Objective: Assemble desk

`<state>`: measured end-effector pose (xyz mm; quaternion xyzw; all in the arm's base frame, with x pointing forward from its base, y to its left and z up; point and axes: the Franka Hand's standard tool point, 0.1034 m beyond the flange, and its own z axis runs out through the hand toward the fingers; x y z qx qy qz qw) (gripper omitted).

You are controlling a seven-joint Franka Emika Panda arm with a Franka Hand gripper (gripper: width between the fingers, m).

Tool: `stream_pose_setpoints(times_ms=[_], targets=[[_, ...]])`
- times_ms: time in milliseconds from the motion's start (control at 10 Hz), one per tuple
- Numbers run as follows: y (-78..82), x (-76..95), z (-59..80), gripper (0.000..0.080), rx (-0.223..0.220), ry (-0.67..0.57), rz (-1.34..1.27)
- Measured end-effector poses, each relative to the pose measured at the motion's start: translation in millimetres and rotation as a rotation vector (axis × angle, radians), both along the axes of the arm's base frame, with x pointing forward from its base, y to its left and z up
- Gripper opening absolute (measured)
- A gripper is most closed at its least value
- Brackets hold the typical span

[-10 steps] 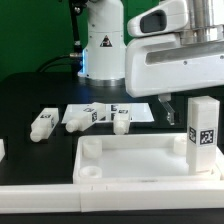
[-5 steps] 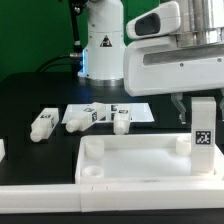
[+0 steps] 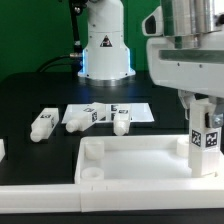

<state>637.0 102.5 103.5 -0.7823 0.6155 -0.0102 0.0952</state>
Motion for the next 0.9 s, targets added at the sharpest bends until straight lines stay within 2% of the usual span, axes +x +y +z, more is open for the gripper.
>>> stream_pose_setpoints(times_ms=[100,300,400,500,600,700,900], targets=[[1.4,-1.3,-0.2,0.0287,0.020,0.008,-0.063],[3.8,-1.9,-0.1,0.0287,0.006,0.000,0.016],[8.2,-4.7,-0.1,0.0385,-0.035,0.003,0.189],[5.9,-0.9,3.1,0.0522,-0.068,-0.040,0.408],[2.6,2.3,3.8,0.0522,-0.098,-0.084,0.600],[2.9,1.9,3.3,0.0623,-0.102,-0.086,0.626],[1.9,2.0,3.2,0.0641,-0.123,-0.103,0.769]])
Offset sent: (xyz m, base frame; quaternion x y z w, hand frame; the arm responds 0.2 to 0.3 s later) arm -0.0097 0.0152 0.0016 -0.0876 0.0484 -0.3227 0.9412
